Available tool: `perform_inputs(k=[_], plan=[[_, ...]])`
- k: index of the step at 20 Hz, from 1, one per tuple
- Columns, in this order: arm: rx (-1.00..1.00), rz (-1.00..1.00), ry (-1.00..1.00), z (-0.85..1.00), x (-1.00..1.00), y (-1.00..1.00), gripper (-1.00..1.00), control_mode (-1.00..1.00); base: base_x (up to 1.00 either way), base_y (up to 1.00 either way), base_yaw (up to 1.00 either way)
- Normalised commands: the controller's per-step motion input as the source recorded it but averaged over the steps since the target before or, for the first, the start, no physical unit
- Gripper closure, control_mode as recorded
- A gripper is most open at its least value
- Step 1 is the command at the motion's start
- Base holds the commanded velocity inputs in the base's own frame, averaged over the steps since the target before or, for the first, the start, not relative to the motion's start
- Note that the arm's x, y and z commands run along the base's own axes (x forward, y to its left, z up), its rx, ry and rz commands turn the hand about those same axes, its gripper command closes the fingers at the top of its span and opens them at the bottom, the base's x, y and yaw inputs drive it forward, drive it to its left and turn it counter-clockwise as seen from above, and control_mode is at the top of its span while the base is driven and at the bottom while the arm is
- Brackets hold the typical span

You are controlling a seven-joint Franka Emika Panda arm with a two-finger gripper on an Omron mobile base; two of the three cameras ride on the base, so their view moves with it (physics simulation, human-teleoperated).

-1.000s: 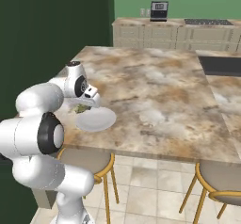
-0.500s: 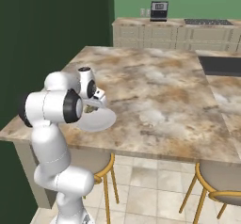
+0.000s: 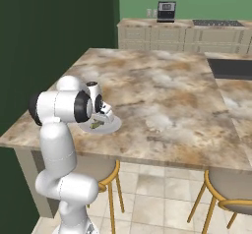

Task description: Retrieve the butter from the fridge and place it on a plate on the dining table. Then retrieve the butter knife by the fridge and place it near the plate.

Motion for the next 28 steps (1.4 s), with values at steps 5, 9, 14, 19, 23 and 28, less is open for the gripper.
perform_inputs(k=[5, 9, 14, 19, 23, 28], plan=[[0.02, 0.00, -0.09, -0.17, 0.00, 0.00, 1.00, -1.00, 0.00, 0.00, 0.00], [0.03, 0.00, -0.05, -0.12, 0.00, 0.00, -1.00, -1.00, 0.00, 0.00, 0.00], [0.00, 0.00, -0.02, 0.00, 0.00, 0.00, -1.00, -1.00, 0.00, 0.00, 0.00], [-0.02, 0.00, 0.00, 0.13, 0.00, 0.00, -1.00, -1.00, 0.00, 0.00, 0.00], [-0.01, 0.00, 0.07, 0.92, -0.14, 0.00, -1.00, -1.00, 0.00, 0.00, 0.00], [-0.01, 0.01, 0.20, 1.00, -0.83, -0.24, -1.00, -1.00, 0.00, 0.00, 0.00]])
